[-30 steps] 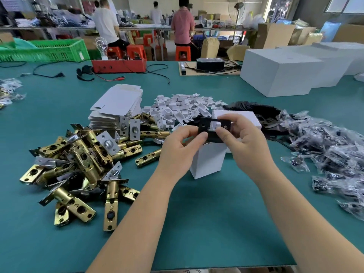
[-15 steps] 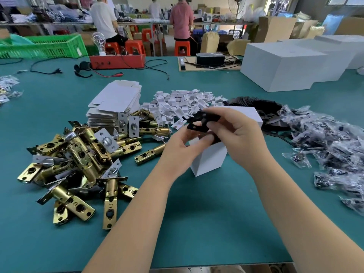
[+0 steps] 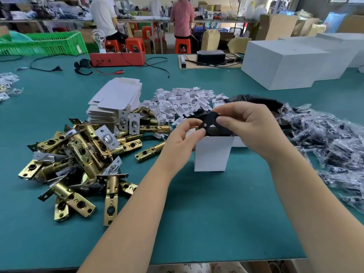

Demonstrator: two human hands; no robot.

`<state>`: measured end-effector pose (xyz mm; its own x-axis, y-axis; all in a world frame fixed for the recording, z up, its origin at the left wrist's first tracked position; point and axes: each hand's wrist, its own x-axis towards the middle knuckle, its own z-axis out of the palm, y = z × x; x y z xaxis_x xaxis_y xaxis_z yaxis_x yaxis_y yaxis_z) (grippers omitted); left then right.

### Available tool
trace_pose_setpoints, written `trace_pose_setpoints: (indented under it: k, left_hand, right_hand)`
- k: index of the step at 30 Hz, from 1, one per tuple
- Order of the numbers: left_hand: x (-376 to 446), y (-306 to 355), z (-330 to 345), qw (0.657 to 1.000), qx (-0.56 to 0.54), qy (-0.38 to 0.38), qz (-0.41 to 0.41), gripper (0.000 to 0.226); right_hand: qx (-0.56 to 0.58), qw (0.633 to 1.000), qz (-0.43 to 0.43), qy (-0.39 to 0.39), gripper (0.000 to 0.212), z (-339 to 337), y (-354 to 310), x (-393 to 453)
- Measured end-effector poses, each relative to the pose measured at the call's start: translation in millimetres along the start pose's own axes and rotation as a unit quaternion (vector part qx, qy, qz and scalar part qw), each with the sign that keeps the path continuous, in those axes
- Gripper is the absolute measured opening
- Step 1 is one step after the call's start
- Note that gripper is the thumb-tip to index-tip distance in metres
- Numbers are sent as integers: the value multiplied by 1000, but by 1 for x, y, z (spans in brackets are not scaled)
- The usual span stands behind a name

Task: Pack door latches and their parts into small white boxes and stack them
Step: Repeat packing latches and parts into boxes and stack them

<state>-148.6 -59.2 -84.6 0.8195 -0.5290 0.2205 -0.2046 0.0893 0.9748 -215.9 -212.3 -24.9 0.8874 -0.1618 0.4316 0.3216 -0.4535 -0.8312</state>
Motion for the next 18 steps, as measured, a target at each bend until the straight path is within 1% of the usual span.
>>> trace_pose_setpoints:
  k: [1, 3, 4, 6, 7, 9, 10, 12, 14, 16, 18]
  left_hand:
    - [0, -1, 2, 1000, -6, 4, -14, 14]
    - [0, -5, 5, 999, -6, 4, -37, 36]
    - [0, -6, 6, 999, -4, 2, -46, 46]
    - [0, -6, 7, 999, -2, 1, -49, 54]
    - [1, -7, 7, 999, -2, 4, -48, 55]
    - [4, -9, 7, 999, -4, 7, -48, 57]
    - [5, -11, 7, 999, -10, 6, -47, 57]
    - [6, -12, 8, 999, -23, -1, -38, 50]
    - [6, -11, 9, 999, -20, -1, -34, 45]
    - [7, -11, 9, 999, -27, 2, -31, 45]
    - [8, -12, 8, 999, -36, 3, -31, 44]
  right_hand:
    - [-16, 1000, 9, 0, 30, 1, 1, 0]
    - [-28, 999, 27, 24, 26, 4, 3, 1]
    - [-17, 998, 38, 44, 25, 4, 3, 2]
    - [33, 995, 57, 78, 26, 3, 2, 5]
    - [48, 993, 61, 85, 27, 3, 1, 6]
    - [43, 995, 63, 68, 26, 4, 0, 7]
    - [23, 997, 61, 46, 26, 5, -1, 6]
    - [-47, 998, 50, 2, 27, 6, -2, 6]
    - [-102, 994, 40, -23, 26, 4, -5, 6]
    - [-127, 991, 37, -27, 26, 2, -7, 8]
    - [-130, 991, 37, -15, 25, 3, -7, 7]
